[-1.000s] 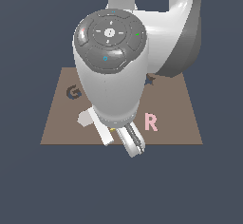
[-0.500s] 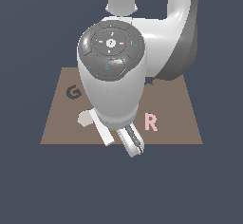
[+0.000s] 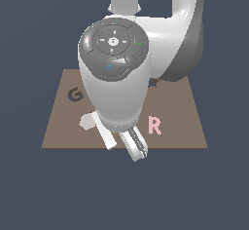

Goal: Insert a designated object into the corresponding slot on a board.

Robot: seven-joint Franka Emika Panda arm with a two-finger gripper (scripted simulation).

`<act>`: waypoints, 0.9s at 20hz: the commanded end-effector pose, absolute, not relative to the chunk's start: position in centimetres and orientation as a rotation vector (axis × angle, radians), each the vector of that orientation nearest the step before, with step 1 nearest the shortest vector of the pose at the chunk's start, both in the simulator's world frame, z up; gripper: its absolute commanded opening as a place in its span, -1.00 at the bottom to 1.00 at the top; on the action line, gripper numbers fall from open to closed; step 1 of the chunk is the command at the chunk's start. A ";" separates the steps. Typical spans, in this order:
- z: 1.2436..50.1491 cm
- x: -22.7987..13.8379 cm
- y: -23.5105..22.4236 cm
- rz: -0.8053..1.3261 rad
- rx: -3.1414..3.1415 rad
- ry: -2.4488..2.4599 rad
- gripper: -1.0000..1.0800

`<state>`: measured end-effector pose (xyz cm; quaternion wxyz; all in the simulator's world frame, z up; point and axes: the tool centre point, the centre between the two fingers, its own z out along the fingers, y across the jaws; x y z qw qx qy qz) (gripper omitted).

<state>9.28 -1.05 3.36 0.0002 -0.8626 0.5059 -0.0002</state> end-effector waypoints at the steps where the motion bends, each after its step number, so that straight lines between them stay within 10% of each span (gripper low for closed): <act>1: 3.3 9.2 -1.0 0.001 -2.710 1.589 -1.00; 18: 3.5 5.1 1.8 0.000 -2.729 1.557 -1.00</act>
